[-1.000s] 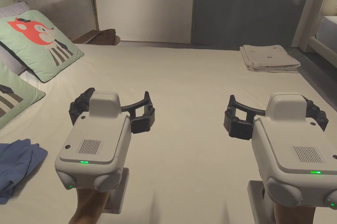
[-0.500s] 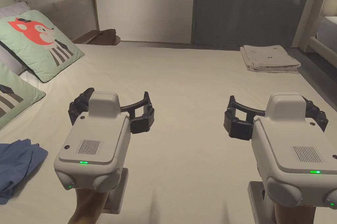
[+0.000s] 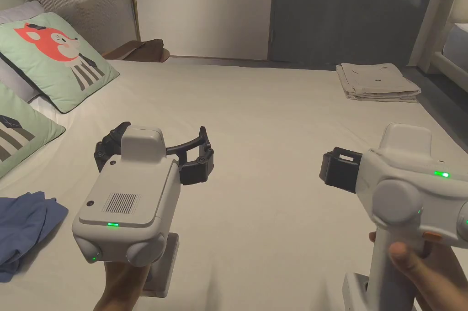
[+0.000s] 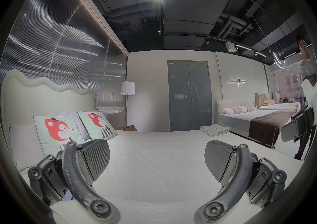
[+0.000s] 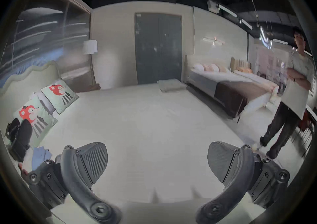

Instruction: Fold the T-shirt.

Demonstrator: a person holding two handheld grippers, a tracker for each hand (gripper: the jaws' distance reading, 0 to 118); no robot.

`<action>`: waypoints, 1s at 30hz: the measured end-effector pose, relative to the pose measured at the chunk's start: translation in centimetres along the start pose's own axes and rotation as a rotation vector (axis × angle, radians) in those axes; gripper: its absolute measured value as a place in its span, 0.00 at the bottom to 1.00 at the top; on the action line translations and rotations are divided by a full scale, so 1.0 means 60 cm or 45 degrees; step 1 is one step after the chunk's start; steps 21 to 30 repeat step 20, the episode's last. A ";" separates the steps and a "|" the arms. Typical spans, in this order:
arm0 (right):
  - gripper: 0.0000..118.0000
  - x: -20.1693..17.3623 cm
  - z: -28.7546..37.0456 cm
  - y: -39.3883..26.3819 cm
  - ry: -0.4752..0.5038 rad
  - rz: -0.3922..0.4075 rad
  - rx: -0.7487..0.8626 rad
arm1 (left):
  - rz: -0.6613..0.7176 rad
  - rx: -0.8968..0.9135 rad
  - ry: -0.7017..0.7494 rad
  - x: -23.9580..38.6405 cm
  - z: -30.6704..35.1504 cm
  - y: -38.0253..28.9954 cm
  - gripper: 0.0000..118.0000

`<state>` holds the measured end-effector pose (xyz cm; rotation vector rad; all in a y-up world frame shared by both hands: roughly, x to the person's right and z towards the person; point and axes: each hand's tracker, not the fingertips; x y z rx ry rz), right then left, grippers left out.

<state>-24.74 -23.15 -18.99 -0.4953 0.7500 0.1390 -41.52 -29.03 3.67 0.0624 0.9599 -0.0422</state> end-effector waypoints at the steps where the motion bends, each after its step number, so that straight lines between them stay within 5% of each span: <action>1: 0.97 0.001 0.000 0.004 0.009 -0.010 -0.028 | 0.001 0.001 0.000 0.000 0.000 0.000 0.94; 30: 0.97 0.009 -0.007 0.000 0.019 -0.038 0.029 | -0.010 0.011 -0.003 0.001 -0.003 0.002 0.94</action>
